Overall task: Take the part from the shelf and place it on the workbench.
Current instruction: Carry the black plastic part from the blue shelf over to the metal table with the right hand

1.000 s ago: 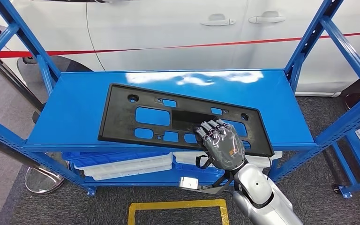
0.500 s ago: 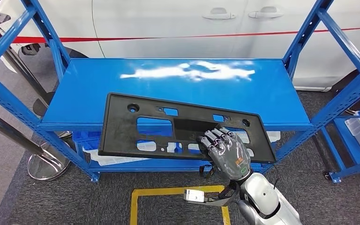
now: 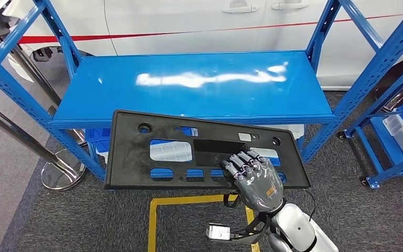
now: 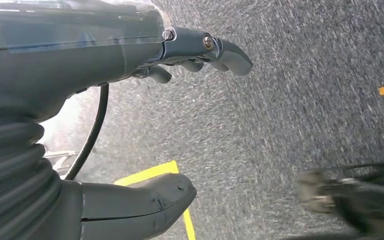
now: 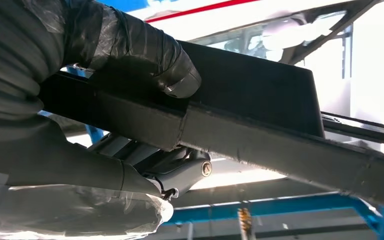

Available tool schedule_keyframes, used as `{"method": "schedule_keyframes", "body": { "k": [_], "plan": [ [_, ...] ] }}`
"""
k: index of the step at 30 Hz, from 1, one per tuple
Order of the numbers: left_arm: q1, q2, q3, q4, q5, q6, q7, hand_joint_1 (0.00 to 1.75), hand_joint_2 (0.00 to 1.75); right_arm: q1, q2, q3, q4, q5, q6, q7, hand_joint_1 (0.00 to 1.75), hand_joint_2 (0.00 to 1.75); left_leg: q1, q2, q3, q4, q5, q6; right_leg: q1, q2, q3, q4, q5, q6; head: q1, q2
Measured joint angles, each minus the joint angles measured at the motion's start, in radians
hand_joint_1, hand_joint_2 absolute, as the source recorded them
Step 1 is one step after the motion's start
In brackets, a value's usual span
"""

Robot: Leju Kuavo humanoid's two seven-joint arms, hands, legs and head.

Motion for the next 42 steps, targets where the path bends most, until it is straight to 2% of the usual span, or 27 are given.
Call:
{"method": "schedule_keyframes", "body": {
  "k": [1, 3, 5, 7, 8, 11, 12, 13, 14, 16, 18, 20, 22, 23, 25, 27, 28, 30, 31, 32, 33, 35, 36, 38, 39, 40, 42],
  "plan": [
    [-0.005, 0.011, 0.001, 0.0, 0.006, -0.01, -0.011, 0.0, 1.75, -0.006, 0.01, 0.006, -0.001, 0.014, 0.01, 0.008, 1.75, 1.75, 0.0, -0.001, 0.053, -0.063, 0.014, 0.004, 0.0, 0.0, -0.015, 0.006, 0.01, 0.002, 0.0, 0.0],
    [-0.014, 0.034, 0.002, 0.0, 0.013, -0.023, -0.023, 0.0, 1.75, -0.016, 0.029, 0.016, -0.005, 0.033, 0.026, 0.028, 1.75, 1.75, -0.005, -0.005, 0.158, -0.21, -0.004, 0.016, 0.001, 0.0, -0.032, 0.014, 0.027, 0.012, 0.0, 0.0],
    [-0.018, 0.048, 0.002, 0.001, 0.015, -0.026, -0.032, 0.0, 1.75, -0.02, 0.04, 0.022, -0.01, 0.044, 0.031, 0.045, 1.75, 1.75, -0.013, -0.007, 0.195, -0.279, -0.023, 0.028, 0.0, -0.003, -0.033, 0.009, 0.047, 0.024, 0.0, 0.0],
    [-0.017, 0.054, 0.002, 0.001, 0.017, -0.022, -0.038, 0.0, 1.75, -0.021, 0.043, 0.024, -0.014, 0.049, 0.03, 0.054, 1.75, 1.75, -0.011, -0.003, 0.181, -0.286, 0.0, 0.041, -0.001, -0.003, -0.037, 0.004, 0.056, 0.037, 0.001, 0.0],
    [-0.016, 0.055, 0.002, 0.002, 0.017, -0.02, -0.04, 0.0, 1.75, -0.02, 0.044, 0.025, -0.016, 0.05, 0.03, 0.058, 1.75, 1.75, -0.009, 0.0, 0.17, -0.289, 0.015, 0.049, -0.002, 0.0, -0.045, 0.017, 0.033, 0.041, 0.002, 0.0],
    [-0.011, 0.054, 0.002, 0.002, 0.016, -0.011, -0.039, 0.0, 1.75, -0.012, 0.04, 0.023, -0.024, 0.041, 0.036, 0.072, 1.75, 1.75, -0.006, 0.009, 0.123, -0.291, 0.057, 0.065, -0.006, 0.003, -0.083, 0.163, -0.122, 0.05, 0.002, 0.0],
    [-0.009, 0.052, 0.002, 0.002, 0.015, -0.007, -0.035, 0.0, 1.75, -0.007, 0.037, 0.021, -0.027, 0.031, 0.039, 0.077, 1.75, 1.75, -0.007, 0.01, 0.106, -0.289, 0.07, 0.064, -0.006, 0.003, -0.091, 0.225, -0.153, 0.053, 0.002, 0.0],
    [-0.007, 0.05, 0.002, 0.002, 0.015, -0.002, -0.031, 0.0, 1.75, -0.001, 0.032, 0.017, -0.03, 0.019, 0.042, 0.08, 1.75, 1.75, -0.008, 0.01, 0.087, -0.285, 0.083, 0.064, -0.006, 0.003, -0.09, 0.27, -0.158, 0.054, 0.002, 0.0],
    [-0.004, 0.047, 0.002, 0.002, 0.015, 0.002, -0.03, 0.0, 1.75, 0.005, 0.027, 0.013, -0.032, 0.006, 0.042, 0.082, 1.75, 1.75, -0.008, 0.01, 0.066, -0.28, 0.095, 0.062, -0.006, 0.003, -0.077, 0.288, -0.141, 0.055, 0.002, 0.0],
    [0.001, 0.041, 0.002, 0.002, 0.017, 0.009, -0.033, 0.0, 1.75, 0.012, 0.014, 0.002, -0.039, -0.012, 0.042, 0.081, 1.75, 1.75, -0.009, 0.011, 0.028, -0.265, 0.114, 0.058, -0.005, 0.003, 0.003, 0.221, -0.089, 0.05, 0.002, 0.0],
    [0.005, 0.036, 0.002, 0.002, 0.018, 0.013, -0.035, 0.0, 1.75, 0.014, 0.005, -0.007, -0.049, -0.02, 0.042, 0.081, 1.75, 1.75, -0.011, 0.01, 0.001, -0.25, 0.128, 0.05, 0.0, 0.003, 0.113, 0.076, -0.099, 0.04, 0.001, 0.0],
    [0.008, 0.033, 0.002, 0.002, 0.019, 0.014, -0.036, 0.0, 1.75, 0.014, 0.0, -0.012, -0.058, -0.023, 0.043, 0.08, 1.75, 1.75, -0.011, 0.01, -0.008, -0.246, 0.145, 0.038, 0.006, 0.005, 0.16, -0.006, -0.127, 0.029, 0.001, 0.0],
    [0.011, 0.031, 0.002, 0.002, 0.019, 0.015, -0.038, 0.0, 1.75, 0.016, -0.003, -0.015, -0.063, -0.026, 0.046, 0.079, 1.75, 1.75, -0.009, 0.009, -0.013, -0.25, 0.16, 0.025, 0.006, 0.004, 0.147, -0.014, -0.111, 0.016, 0.001, 0.0],
    [0.013, 0.03, 0.002, 0.002, 0.02, 0.015, -0.038, 0.0, 1.75, 0.017, -0.006, -0.017, -0.065, -0.028, 0.049, 0.078, 1.75, 1.75, -0.009, 0.007, -0.02, -0.243, 0.149, 0.02, 0.004, 0.003, 0.136, -0.015, -0.098, 0.008, 0.001, 0.0],
    [0.017, 0.027, 0.002, 0.003, 0.02, 0.015, -0.038, 0.0, 1.75, 0.021, -0.01, -0.024, -0.072, -0.033, 0.056, 0.075, 1.75, 1.75, -0.005, 0.003, -0.046, -0.179, 0.064, 0.01, 0.0, 0.0, 0.105, -0.017, -0.07, -0.006, 0.001, 0.0],
    [0.021, 0.022, 0.002, 0.003, 0.02, 0.015, -0.034, 0.0, 1.75, 0.025, -0.015, -0.035, -0.078, -0.041, 0.06, 0.071, 1.75, 1.75, -0.002, 0.002, -0.07, -0.056, -0.043, 0.002, 0.003, -0.001, 0.07, -0.016, -0.042, -0.011, 0.0, 0.0],
    [0.022, 0.021, 0.002, 0.003, 0.021, 0.015, -0.032, 0.0, 1.75, 0.027, -0.018, -0.04, -0.08, -0.045, 0.061, 0.069, 1.75, 1.75, -0.001, 0.002, -0.073, 0.0, -0.067, 0.0, 0.004, 0.0, 0.052, -0.014, -0.029, -0.011, 0.0, 0.0],
    [0.022, 0.02, 0.002, 0.003, 0.022, 0.015, -0.029, 0.0, 1.75, 0.032, -0.023, -0.049, -0.08, -0.05, 0.062, 0.063, 1.75, 1.75, -0.001, 0.002, -0.043, 0.037, -0.039, -0.001, 0.005, -0.001, 0.012, -0.006, -0.005, -0.008, 0.0, 0.0],
    [0.022, 0.019, 0.002, 0.003, 0.023, 0.015, -0.028, 0.0, 1.75, 0.034, -0.025, -0.053, -0.08, -0.052, 0.061, 0.06, 1.75, 1.75, -0.001, 0.002, -0.004, 0.006, -0.008, 0.002, 0.005, 0.0, -0.007, 0.0, 0.006, -0.005, 0.0, 0.0],
    [0.022, 0.019, 0.002, 0.003, 0.024, 0.015, -0.028, 0.0, 1.75, 0.036, -0.026, -0.057, -0.08, -0.052, 0.061, 0.057, 1.75, 1.75, -0.001, 0.001, 0.05, -0.055, 0.012, 0.006, 0.005, 0.0, -0.024, 0.007, 0.016, -0.003, 0.0, 0.0],
    [0.022, 0.019, 0.002, 0.003, 0.025, 0.015, -0.029, 0.0, 1.75, 0.036, -0.028, -0.062, -0.081, -0.053, 0.061, 0.055, 1.75, 1.75, -0.003, 0.0, 0.111, -0.137, 0.009, 0.011, 0.006, 0.001, -0.037, 0.013, 0.025, 0.001, 0.0, 0.0],
    [0.022, 0.018, 0.002, 0.003, 0.031, 0.015, -0.031, 0.0, 1.75, 0.038, -0.03, -0.07, -0.081, -0.057, 0.061, 0.053, 1.75, 1.75, -0.009, -0.003, 0.187, -0.255, -0.021, 0.024, 0.005, 0.0, -0.048, 0.016, 0.044, 0.013, 0.0, 0.0],
    [0.022, 0.018, 0.002, 0.003, 0.036, 0.015, -0.034, 0.0, 1.75, 0.039, -0.031, -0.075, -0.082, -0.061, 0.061, 0.052, 1.75, 1.75, -0.013, -0.003, 0.197, -0.28, -0.028, 0.03, 0.004, -0.001, -0.048, 0.012, 0.055, 0.019, 0.0, 0.0],
    [0.023, 0.014, 0.003, 0.003, 0.042, 0.015, -0.038, 0.0, 1.75, 0.042, -0.033, -0.083, -0.082, -0.068, 0.06, 0.049, 1.75, 1.75, -0.013, 0.0, 0.185, -0.288, -0.007, 0.043, 0.001, 0.0, -0.049, 0.003, 0.073, 0.032, 0.001, 0.0],
    [0.023, 0.011, 0.003, 0.003, 0.044, 0.015, -0.04, 0.0, 1.75, 0.044, -0.034, -0.088, -0.082, -0.07, 0.06, 0.047, 1.75, 1.75, -0.01, 0.003, 0.175, -0.292, 0.008, 0.05, 0.001, 0.002, -0.055, 0.008, 0.059, 0.036, 0.001, 0.0],
    [0.024, 0.009, 0.003, 0.003, 0.045, 0.015, -0.042, 0.0, 1.75, 0.047, -0.036, -0.092, -0.082, -0.07, 0.059, 0.045, 1.75, 1.75, -0.007, 0.006, 0.162, -0.296, 0.025, 0.056, 0.001, 0.004, -0.065, 0.032, 0.022, 0.041, 0.002, 0.0],
    [0.025, 0.006, 0.003, 0.003, 0.048, 0.014, -0.045, 0.0, 1.75, 0.054, -0.039, -0.1, -0.082, -0.073, 0.058, 0.04, 1.75, 1.75, -0.006, 0.01, 0.129, -0.297, 0.055, 0.064, -0.003, 0.006, -0.091, 0.139, -0.093, 0.047, 0.003, 0.0]
  ]
}}
